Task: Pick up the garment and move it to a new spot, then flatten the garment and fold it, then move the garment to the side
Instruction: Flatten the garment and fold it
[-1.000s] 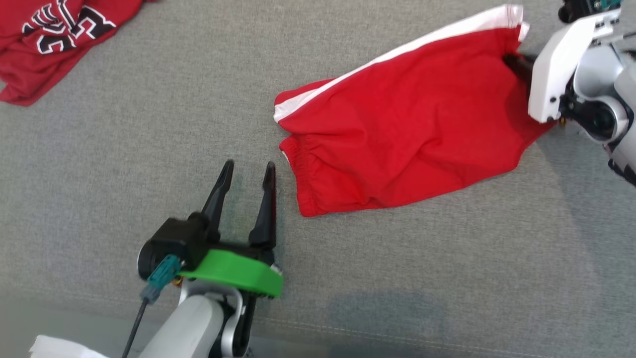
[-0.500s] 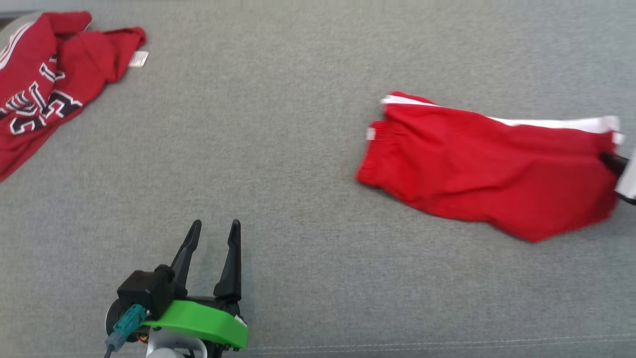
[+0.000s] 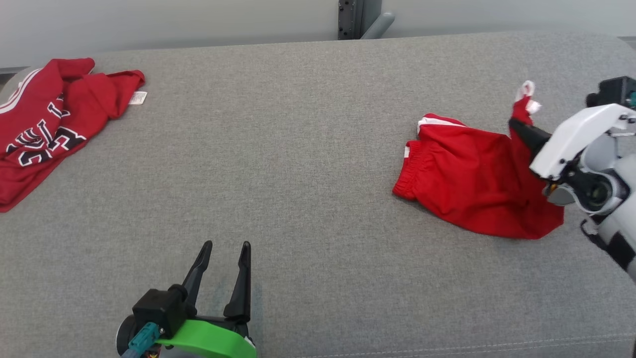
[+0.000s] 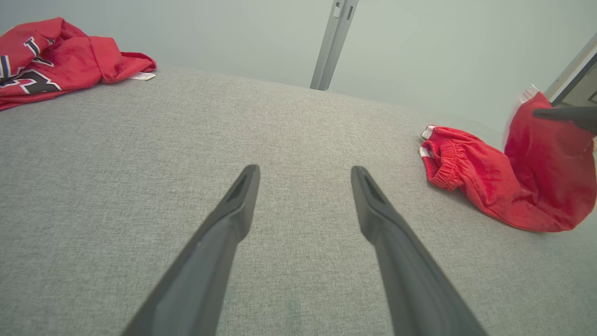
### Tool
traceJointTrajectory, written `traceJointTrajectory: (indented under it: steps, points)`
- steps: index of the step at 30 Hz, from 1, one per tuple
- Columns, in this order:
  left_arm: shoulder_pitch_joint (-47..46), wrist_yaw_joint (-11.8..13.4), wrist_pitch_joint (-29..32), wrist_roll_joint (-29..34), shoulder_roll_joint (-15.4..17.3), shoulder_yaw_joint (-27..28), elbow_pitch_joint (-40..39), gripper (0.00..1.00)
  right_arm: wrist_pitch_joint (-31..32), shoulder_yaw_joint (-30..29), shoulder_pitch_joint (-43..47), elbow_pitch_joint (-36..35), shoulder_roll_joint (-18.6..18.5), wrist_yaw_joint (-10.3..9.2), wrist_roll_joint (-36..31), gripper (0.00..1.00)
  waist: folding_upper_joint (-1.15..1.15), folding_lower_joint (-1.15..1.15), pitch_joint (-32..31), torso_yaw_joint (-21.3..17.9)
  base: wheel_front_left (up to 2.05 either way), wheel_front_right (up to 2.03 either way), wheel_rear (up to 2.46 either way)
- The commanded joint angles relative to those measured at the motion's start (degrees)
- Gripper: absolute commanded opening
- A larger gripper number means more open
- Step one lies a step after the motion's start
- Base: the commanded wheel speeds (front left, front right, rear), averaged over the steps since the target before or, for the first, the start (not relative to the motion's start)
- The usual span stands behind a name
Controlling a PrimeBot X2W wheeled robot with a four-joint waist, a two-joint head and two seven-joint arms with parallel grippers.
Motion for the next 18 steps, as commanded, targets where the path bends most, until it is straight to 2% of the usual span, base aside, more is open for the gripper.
traceJointTrajectory:
  steps: [1,6,9,13,15,16,17,18]
  points:
    - [-0.60,-0.43,-0.28,0.55,-0.13,-0.21,0.34,1.00,-1.11,0.18,-0.43,0.83,2.38,-0.01,-0.70,0.00,0.00,0.00,0.15,0.99,0.00,0.00,0.00]
    - [-1.58,-1.25,-0.37,0.44,-1.40,-0.67,2.10,1.00,-6.10,-0.32,-3.00,9.24,12.47,0.00,-3.22,0.00,0.00,0.00,0.88,3.41,0.00,0.00,0.00]
    - [-2.18,-1.69,-0.43,0.29,-2.38,-0.77,3.07,1.00,-8.46,-1.16,-4.75,15.29,17.11,-0.01,-3.90,0.00,0.00,0.00,1.07,5.13,0.00,0.00,0.00]
    - [-1.90,-1.69,-0.43,0.18,-2.95,-0.25,4.20,1.00,-9.03,-1.07,-6.51,21.27,21.25,0.00,-4.82,0.00,0.00,0.00,0.87,6.45,0.00,0.00,0.00]
    - [-1.70,-1.72,-0.45,0.09,-3.07,-0.11,4.38,1.00,-9.48,-1.12,-6.90,22.38,21.81,-0.01,-5.08,0.00,0.00,0.00,0.85,6.58,0.00,0.00,0.00]
    - [-1.52,-1.75,-0.45,0.03,-3.16,0.06,4.53,1.00,-10.02,-0.99,-7.18,22.81,22.22,0.00,-5.47,0.31,0.00,0.00,0.83,6.63,0.00,0.00,0.00]
    - [-1.32,-1.80,-0.46,-0.02,-3.24,0.28,4.58,1.00,-10.62,-0.86,-7.18,22.65,22.54,0.00,-5.69,0.52,0.00,0.00,0.78,6.61,0.00,0.00,0.00]
    - [-1.06,-1.87,-0.43,-0.10,-3.21,0.52,4.66,1.00,-11.37,-0.65,-7.02,22.32,22.55,-0.01,-6.07,1.00,0.00,0.00,0.68,6.47,0.00,0.00,0.00]
